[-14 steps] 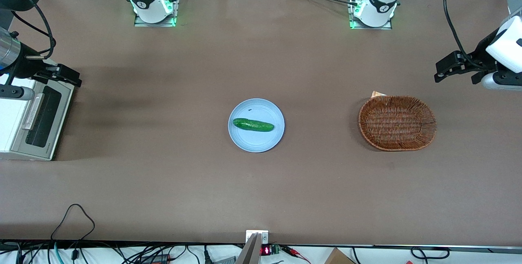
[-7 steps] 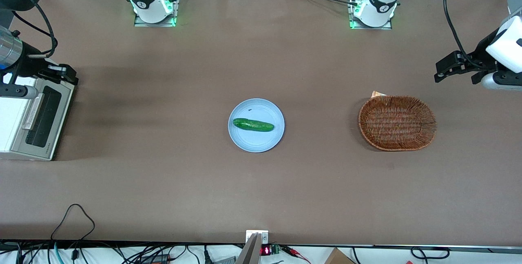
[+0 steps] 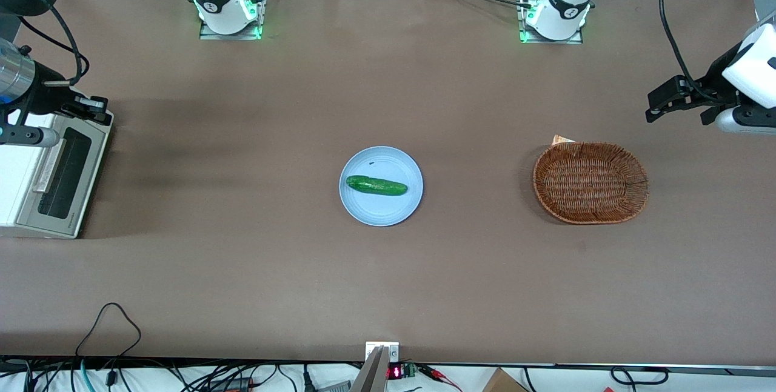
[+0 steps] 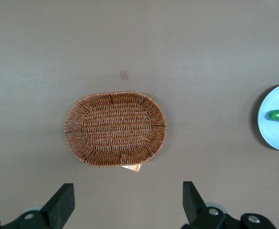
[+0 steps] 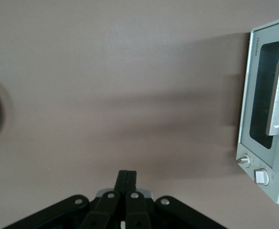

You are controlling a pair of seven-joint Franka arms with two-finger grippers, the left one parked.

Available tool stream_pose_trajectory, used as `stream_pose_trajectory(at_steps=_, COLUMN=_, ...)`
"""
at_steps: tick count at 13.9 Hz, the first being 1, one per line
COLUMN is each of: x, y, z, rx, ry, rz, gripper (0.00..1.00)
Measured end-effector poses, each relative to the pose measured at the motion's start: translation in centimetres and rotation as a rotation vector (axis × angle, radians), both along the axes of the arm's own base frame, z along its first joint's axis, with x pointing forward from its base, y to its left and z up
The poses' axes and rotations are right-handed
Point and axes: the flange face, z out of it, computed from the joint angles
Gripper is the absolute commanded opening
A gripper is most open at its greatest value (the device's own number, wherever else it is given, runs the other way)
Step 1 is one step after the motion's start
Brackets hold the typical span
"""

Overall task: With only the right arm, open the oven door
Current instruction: 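Move the right gripper down to the toaster oven's metal door handle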

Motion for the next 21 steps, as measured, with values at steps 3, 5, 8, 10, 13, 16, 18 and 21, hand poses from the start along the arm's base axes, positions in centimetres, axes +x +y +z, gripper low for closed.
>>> stream_pose_trajectory(at_steps=3, x=0.9, y=-1.8, z=-2.7, rx=-0.1, ry=0.042, rz=0.007, gripper=0.0)
stream_pose_trajectory(at_steps=5, x=2.2, y=-3.5, z=-5.4, rx=-0.181, ry=0.062, rz=0.016, gripper=0.0)
stream_pose_trajectory(at_steps=8, x=3.7, y=-6.1, z=-9.4, rx=-0.291, ry=0.092, rz=0.039, gripper=0.0)
stream_pose_trajectory(at_steps=10, x=4.2, y=-8.0, z=-11.0, rx=-0.354, ry=0.108, rz=0.047, gripper=0.0)
stream_pose_trajectory(at_steps=13, x=4.8, y=-10.9, z=-12.8, rx=-0.456, ry=0.11, rz=0.073, gripper=0.0)
stream_pose_trajectory(at_steps=16, x=5.0, y=-13.0, z=-15.5, rx=-0.528, ry=0.107, rz=0.09, gripper=0.0)
stream_pose_trajectory(at_steps=18, x=5.3, y=-13.7, z=-17.5, rx=-0.571, ry=0.095, rz=0.09, gripper=0.0)
stream_pose_trajectory(at_steps=21, x=5.4, y=-14.3, z=-19.5, rx=-0.585, ry=0.105, rz=0.096, gripper=0.0)
